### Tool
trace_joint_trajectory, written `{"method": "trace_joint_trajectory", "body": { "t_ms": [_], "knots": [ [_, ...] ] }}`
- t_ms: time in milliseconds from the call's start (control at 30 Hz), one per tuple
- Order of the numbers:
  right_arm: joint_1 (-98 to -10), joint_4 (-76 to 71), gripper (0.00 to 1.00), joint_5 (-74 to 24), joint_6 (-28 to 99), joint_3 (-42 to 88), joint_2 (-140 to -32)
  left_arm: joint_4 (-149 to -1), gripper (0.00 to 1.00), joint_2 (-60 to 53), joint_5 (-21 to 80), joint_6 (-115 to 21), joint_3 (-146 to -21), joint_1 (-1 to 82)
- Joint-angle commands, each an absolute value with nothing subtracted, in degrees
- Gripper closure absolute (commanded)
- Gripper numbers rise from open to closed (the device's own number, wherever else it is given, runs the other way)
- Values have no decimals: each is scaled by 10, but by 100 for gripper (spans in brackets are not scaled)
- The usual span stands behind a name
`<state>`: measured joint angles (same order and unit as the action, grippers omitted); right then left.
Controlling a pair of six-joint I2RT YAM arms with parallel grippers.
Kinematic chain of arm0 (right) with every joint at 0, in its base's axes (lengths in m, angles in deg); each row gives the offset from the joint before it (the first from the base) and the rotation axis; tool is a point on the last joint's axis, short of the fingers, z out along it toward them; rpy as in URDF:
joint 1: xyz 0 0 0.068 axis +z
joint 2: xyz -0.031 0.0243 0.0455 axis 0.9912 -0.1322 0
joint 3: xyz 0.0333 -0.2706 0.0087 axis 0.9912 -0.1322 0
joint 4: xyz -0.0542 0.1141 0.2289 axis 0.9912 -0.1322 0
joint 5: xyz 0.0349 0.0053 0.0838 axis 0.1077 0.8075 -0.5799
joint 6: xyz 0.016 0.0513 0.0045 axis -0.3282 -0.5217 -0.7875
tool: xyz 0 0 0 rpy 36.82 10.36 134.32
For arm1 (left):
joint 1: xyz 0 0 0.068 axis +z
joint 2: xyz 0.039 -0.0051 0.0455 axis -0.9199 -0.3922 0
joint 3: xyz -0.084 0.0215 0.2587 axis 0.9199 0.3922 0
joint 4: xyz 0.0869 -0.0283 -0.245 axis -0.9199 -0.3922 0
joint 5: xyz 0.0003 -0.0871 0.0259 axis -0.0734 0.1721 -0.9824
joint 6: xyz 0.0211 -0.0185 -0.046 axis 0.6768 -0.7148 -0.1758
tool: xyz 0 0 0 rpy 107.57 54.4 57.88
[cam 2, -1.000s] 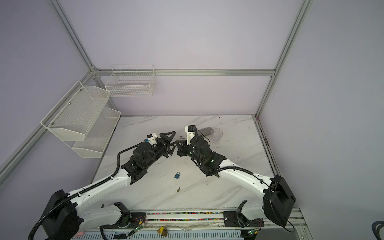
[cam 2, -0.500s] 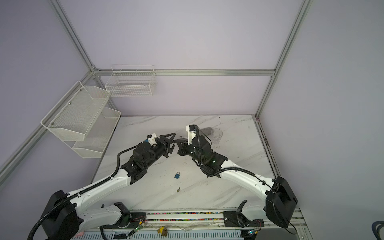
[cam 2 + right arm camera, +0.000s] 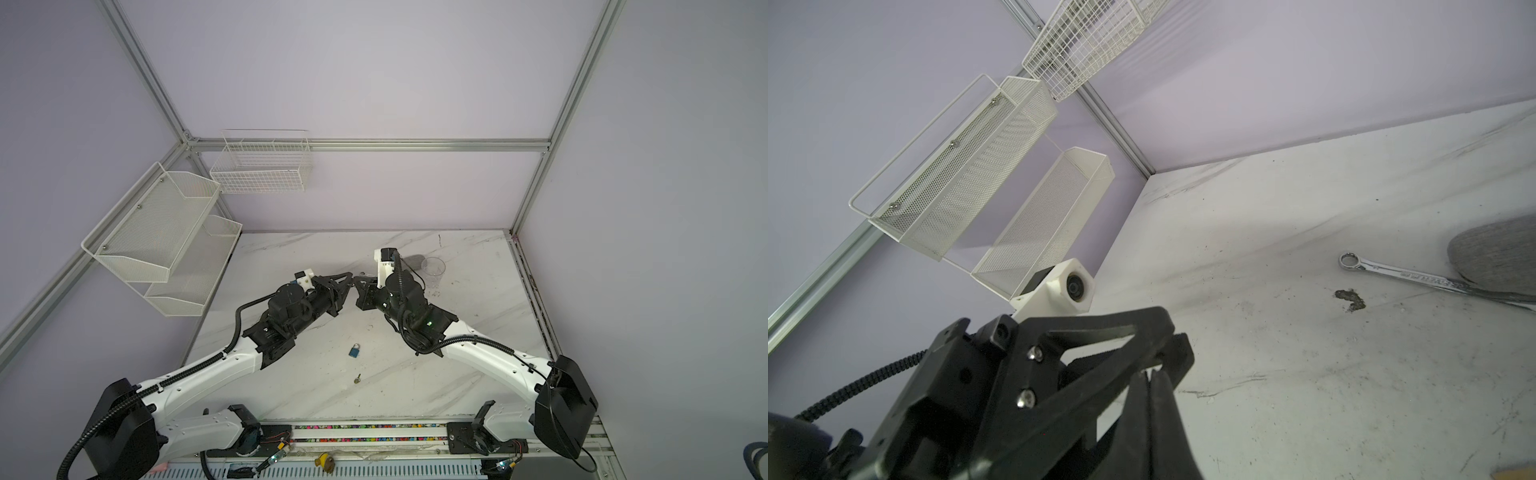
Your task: Unlock with the key
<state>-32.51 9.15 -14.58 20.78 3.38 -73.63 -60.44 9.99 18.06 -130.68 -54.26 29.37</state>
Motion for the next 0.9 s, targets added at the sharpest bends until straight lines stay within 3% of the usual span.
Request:
{"method": "trace_joint_trajectory", "body": {
  "t_ms": [0, 500, 700, 867],
  "knots": [
    [-322, 111, 100, -136, 214, 24, -720, -606, 84, 102, 182, -1308, -552, 292],
    [-322, 114, 99, -136, 219, 20, -719, -611, 100, 99, 182, -1297, -561, 293],
    [-322, 98, 68, -143, 213, 28, -710, -616, 100, 98, 184, -1253, -573, 297],
    [-326, 63, 50, -150, 214, 37, -692, -640, 100, 98, 197, -1170, -595, 314]
  ]
}}
